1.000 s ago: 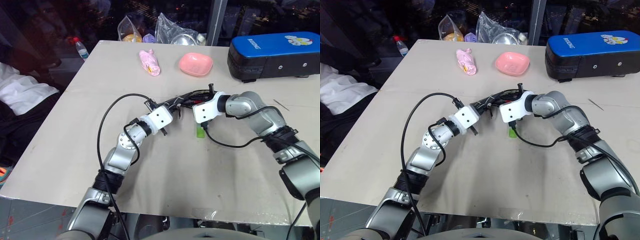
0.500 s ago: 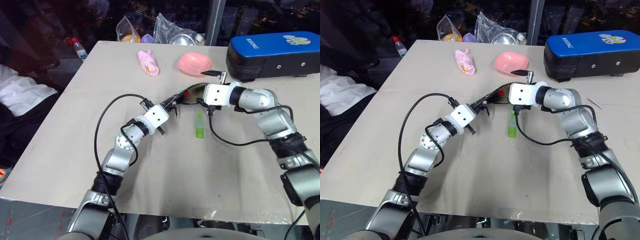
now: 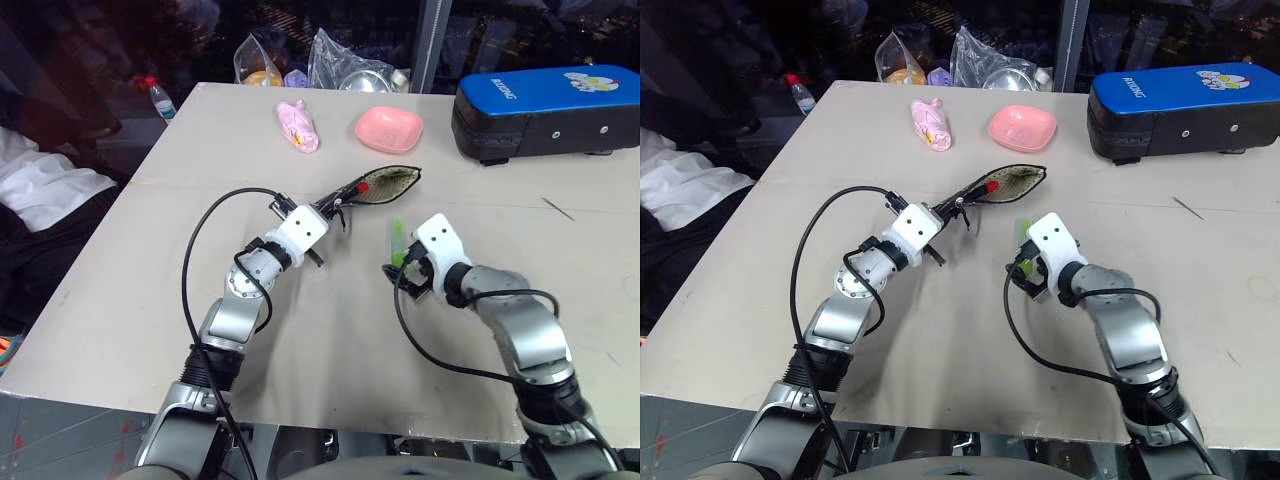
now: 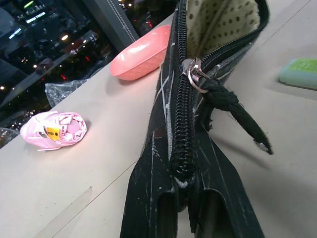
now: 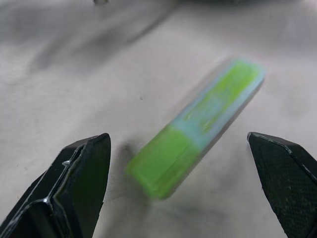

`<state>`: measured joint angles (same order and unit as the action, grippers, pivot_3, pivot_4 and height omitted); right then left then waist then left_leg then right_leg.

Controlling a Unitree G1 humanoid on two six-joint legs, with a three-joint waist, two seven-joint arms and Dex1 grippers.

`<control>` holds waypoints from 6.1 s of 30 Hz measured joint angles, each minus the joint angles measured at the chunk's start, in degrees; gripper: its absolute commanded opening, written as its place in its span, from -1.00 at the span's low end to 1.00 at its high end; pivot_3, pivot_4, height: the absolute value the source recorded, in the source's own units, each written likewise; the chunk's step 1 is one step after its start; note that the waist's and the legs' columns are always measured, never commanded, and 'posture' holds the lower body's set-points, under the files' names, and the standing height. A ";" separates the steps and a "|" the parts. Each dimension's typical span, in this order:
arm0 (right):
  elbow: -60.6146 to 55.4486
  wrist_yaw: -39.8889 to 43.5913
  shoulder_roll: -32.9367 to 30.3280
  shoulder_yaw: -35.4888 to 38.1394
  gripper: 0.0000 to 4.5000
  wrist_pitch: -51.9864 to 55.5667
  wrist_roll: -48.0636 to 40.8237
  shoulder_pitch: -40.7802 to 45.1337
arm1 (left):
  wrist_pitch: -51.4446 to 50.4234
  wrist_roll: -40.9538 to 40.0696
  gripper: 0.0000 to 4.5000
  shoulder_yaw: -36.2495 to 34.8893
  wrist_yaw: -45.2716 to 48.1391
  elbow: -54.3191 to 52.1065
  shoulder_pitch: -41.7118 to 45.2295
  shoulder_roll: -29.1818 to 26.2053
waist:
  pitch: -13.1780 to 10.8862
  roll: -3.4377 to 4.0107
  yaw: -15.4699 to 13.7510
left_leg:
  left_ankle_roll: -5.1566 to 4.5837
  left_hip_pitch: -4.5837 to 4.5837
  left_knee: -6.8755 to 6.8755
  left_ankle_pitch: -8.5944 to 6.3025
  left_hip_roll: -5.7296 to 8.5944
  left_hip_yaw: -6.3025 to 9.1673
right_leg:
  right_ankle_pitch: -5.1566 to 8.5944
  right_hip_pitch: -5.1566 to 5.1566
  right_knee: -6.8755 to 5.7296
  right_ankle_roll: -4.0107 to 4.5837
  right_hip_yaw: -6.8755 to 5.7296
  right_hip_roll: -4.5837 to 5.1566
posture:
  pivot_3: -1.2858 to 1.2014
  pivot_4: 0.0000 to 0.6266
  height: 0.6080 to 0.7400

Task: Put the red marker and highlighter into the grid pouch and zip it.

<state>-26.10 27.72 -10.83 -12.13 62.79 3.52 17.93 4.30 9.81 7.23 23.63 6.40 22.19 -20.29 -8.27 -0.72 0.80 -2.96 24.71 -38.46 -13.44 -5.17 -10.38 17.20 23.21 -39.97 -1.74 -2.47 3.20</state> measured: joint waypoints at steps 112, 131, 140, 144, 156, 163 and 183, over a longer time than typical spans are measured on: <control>0.89 -6.96 -3.44 16.85 -0.99 6.77 -36.01 6.16 | -0.33 -10.57 -1.00 6.27 16.59 9.88 6.35 11.48 | -0.05 -0.02 -0.05 | 0.08 0.03 0.03 0.06 0.01 0.01 | -0.01 0.05 0.03 0.00 0.09 -0.08 | 0.03 -0.52 0.77; 1.91 -14.11 0.50 24.43 -0.99 8.00 -40.06 5.89 | -0.31 -10.46 -1.00 6.72 16.33 9.83 5.79 10.91 | -0.05 -0.02 -0.01 | 0.08 0.03 0.05 0.06 0.00 0.01 | -0.01 0.05 0.03 0.00 0.10 -0.07 | 0.03 -0.52 0.77; 1.94 -20.69 2.99 29.39 -0.99 9.40 -41.78 5.88 | -0.31 -10.16 -1.00 6.91 16.16 9.83 5.74 10.88 | -0.05 -0.02 0.02 | 0.08 0.03 0.06 0.06 0.00 0.01 | -0.01 0.05 0.04 -0.01 0.10 -0.08 | 0.03 -0.52 0.77; 2.43 -23.90 3.01 31.59 -0.99 9.39 -41.47 5.88 | -0.30 -9.96 -1.00 6.91 16.16 9.83 5.66 10.83 | -0.05 -0.02 0.07 | 0.08 0.03 0.07 0.06 0.00 0.01 | 0.00 0.05 0.04 0.00 0.10 -0.08 | 0.03 -0.52 0.77; 7.75 -36.34 7.01 39.78 -0.99 4.97 -38.11 9.72 | -0.28 -9.75 -1.00 7.04 16.08 9.83 5.54 10.85 | -0.04 0.00 0.16 | 0.08 0.03 0.11 0.06 0.00 -0.03 | 0.00 0.08 0.04 -0.01 0.14 -0.07 | 0.03 -0.52 0.77; 11.11 -42.40 8.00 43.67 -0.99 1.59 -36.92 11.30 | -0.19 -9.29 -1.00 7.37 16.01 9.83 5.24 10.82 | -0.04 0.00 0.19 | 0.09 0.02 0.12 0.06 -0.01 -0.05 | 0.00 0.08 0.04 -0.01 0.15 -0.07 | 0.03 -0.52 0.77; 6.48 -11.15 -20.39 25.71 0.88 -17.06 -29.95 -9.49 | 8.74 -6.80 -0.67 9.20 18.06 14.28 6.92 8.42 | -0.03 0.02 -0.03 | 0.08 0.02 0.18 0.05 0.03 -0.03 | 0.01 0.08 0.16 -0.03 0.15 -0.08 | 0.03 -0.52 0.77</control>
<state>-19.63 16.57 -31.22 13.58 45.73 -26.43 8.45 13.04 3.00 16.43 41.69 20.68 29.11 -11.87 -8.30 -0.69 0.77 -2.88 24.73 -38.27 -13.38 -5.14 -10.41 17.21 23.30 -39.81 -1.77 -2.31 3.12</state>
